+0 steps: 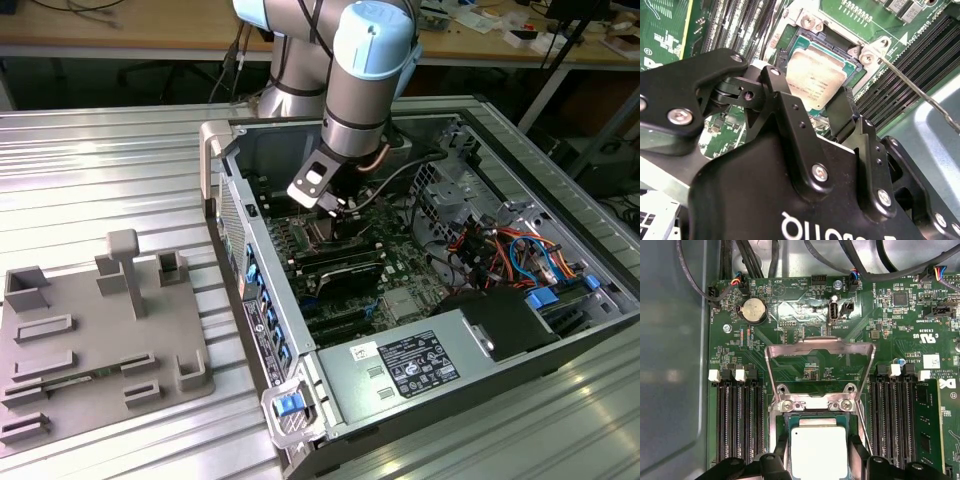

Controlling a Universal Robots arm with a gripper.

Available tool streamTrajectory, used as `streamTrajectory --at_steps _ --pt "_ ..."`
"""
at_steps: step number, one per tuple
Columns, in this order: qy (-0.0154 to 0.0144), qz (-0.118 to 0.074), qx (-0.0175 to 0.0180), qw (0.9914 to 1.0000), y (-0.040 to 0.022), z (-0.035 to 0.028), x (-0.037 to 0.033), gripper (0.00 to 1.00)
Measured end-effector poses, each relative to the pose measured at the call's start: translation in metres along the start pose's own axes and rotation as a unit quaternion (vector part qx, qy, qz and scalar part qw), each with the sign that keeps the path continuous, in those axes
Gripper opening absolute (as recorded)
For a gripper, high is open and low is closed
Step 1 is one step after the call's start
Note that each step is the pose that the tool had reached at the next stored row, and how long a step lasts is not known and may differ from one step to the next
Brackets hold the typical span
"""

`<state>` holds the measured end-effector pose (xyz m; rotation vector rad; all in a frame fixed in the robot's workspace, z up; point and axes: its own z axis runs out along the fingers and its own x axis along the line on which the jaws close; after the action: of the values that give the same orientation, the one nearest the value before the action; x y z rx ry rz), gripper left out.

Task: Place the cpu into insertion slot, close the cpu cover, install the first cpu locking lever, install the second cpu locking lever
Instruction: 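Place the cpu into insertion slot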

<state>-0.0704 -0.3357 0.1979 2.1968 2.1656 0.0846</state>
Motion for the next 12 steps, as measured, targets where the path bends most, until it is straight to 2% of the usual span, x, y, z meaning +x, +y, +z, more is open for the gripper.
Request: streamTrajectory --at_steps 6,12 --pt "-0.0007 0.017 0.0001 0.99985 0.0006 0.0004 0.0 0.56" --pt "-0.0009 0.019 -0.0001 0.99981 0.0028 0.0006 0.0 0.56"
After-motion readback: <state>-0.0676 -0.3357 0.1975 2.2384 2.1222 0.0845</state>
